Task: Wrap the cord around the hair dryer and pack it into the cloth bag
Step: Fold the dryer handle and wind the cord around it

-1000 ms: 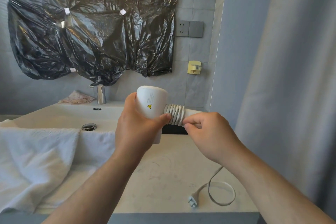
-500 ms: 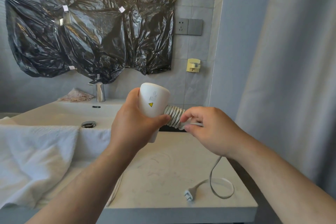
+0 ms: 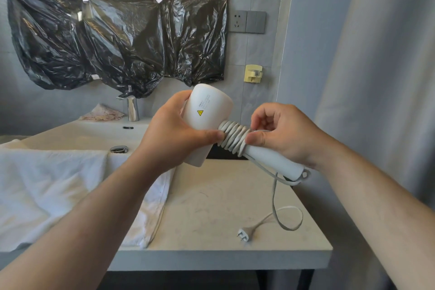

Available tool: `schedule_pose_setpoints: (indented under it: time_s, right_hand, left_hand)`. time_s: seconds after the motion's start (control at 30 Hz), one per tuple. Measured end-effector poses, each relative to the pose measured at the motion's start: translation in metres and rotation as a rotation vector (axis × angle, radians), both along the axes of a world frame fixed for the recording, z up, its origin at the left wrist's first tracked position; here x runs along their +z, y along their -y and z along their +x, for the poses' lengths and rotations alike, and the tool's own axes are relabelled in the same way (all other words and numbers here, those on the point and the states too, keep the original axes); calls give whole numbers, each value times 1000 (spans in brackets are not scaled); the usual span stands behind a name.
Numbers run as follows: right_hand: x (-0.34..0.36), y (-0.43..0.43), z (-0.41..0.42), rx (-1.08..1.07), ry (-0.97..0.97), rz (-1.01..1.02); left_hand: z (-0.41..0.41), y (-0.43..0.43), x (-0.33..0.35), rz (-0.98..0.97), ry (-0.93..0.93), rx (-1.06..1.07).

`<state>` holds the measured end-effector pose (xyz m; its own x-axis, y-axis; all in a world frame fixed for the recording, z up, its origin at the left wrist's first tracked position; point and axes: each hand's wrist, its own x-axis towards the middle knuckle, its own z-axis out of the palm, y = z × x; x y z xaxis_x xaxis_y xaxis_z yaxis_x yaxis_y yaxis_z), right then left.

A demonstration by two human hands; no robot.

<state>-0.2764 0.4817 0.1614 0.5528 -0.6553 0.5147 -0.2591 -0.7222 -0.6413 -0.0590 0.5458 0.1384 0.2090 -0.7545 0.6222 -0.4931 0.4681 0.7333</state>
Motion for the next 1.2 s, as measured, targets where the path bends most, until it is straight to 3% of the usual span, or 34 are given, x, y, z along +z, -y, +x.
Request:
schedule_pose_setpoints:
  time_s: [0.27,0.5,0.73,0.83,0.97,1.03,1.2]
  right_hand:
    - [6,6,-6,419,141,417]
    - [-3,19,4,551,292,597]
    - [-14,16,9,494,344,609]
    - [-22,16,5,581,488,776]
    - [-35,19,13,682,661,805]
    - [-40,15,25,644,743,799]
    - [-54,-2,45,301,810,690]
  left_hand:
    - [4,-5,5,34,-150,-185]
    - [5,1,-4,82,-316,-276]
    - [9,4,-15,145,-373,-325]
    - [10,5,-15,148,-401,-347]
    - [5,8,-14,151,-453,-360]
    - [2,12,-15,138,-494,-311]
    - [-6,15,-19,90,-574,-98]
